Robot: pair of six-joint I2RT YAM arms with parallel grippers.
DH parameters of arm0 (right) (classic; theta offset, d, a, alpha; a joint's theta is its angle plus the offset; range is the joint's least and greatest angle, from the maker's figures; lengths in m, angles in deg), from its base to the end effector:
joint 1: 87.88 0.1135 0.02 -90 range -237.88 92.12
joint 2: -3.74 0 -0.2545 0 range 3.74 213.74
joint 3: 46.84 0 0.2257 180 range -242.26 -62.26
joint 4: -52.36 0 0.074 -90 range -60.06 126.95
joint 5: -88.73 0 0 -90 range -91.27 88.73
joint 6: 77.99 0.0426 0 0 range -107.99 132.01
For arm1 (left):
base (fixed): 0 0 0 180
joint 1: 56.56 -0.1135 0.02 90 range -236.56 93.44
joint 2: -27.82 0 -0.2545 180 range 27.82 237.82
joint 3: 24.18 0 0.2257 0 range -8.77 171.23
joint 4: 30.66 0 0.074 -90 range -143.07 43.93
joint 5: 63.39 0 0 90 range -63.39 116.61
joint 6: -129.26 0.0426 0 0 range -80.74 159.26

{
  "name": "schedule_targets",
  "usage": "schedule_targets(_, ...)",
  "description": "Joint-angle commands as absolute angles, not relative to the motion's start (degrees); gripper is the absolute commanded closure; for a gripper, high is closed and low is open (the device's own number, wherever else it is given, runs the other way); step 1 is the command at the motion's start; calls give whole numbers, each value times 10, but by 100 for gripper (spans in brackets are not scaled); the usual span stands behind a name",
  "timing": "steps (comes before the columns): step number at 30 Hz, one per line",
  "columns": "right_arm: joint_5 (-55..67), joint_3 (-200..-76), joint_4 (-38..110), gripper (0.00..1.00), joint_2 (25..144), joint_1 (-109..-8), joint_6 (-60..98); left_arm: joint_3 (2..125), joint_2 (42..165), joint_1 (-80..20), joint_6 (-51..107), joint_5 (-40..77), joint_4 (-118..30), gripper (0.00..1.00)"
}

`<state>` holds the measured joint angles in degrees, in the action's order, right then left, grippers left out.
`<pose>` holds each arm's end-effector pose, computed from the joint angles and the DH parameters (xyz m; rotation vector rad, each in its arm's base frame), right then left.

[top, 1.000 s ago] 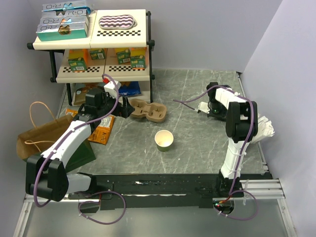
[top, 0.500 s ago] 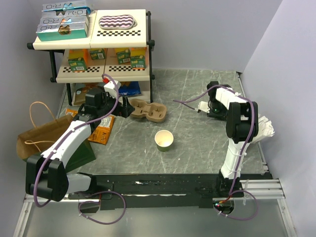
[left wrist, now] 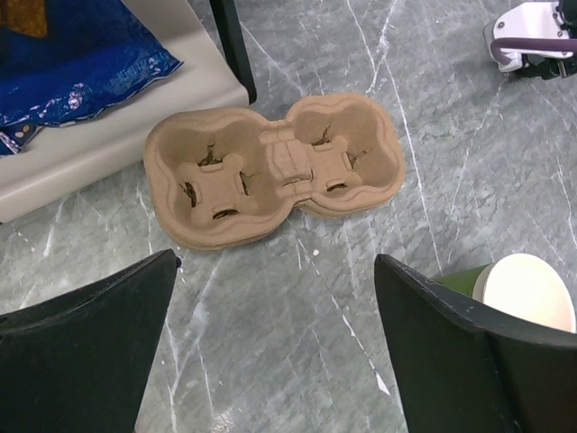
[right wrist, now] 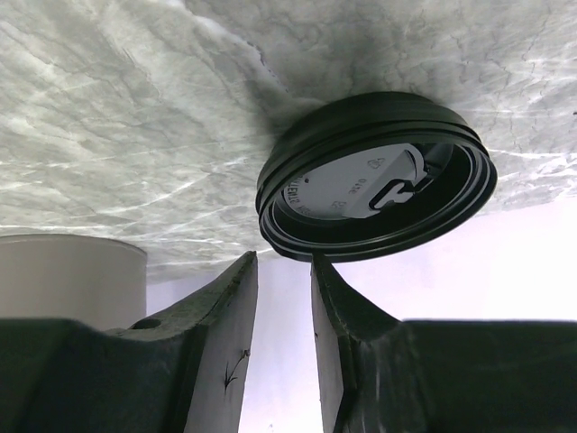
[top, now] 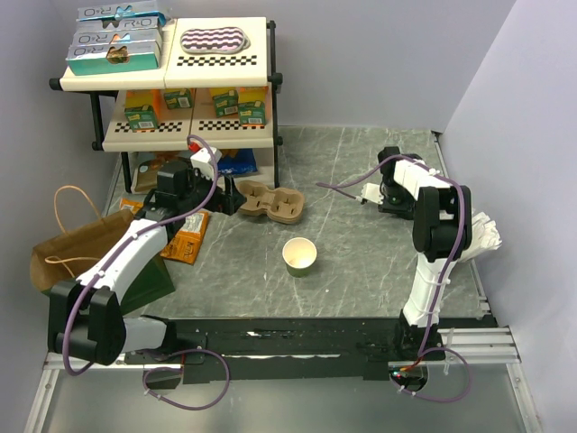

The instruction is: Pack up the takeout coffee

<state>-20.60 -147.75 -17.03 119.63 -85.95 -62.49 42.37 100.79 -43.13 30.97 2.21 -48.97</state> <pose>0.3606 -0.0020 0.1705 1.8239 -2.3568 0.4958 0.2607 -0.0803 0.2844 0.3671 1.9900 -0.6675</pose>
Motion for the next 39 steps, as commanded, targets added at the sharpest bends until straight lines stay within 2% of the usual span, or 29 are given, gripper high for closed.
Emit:
schedule_targets(1,-230,-1495,-182,62,1198,-865,-642,434,1008,-430,300,12,-466,3)
schedule_targets(18,-238,-1516,-240,63,1226,-865,-655,428,1009,-430,299,13,-465,3)
schedule_targets(39,-263,-1500,-194,70,1239,-861,-665,425,1016,-430,296,15,-465,3)
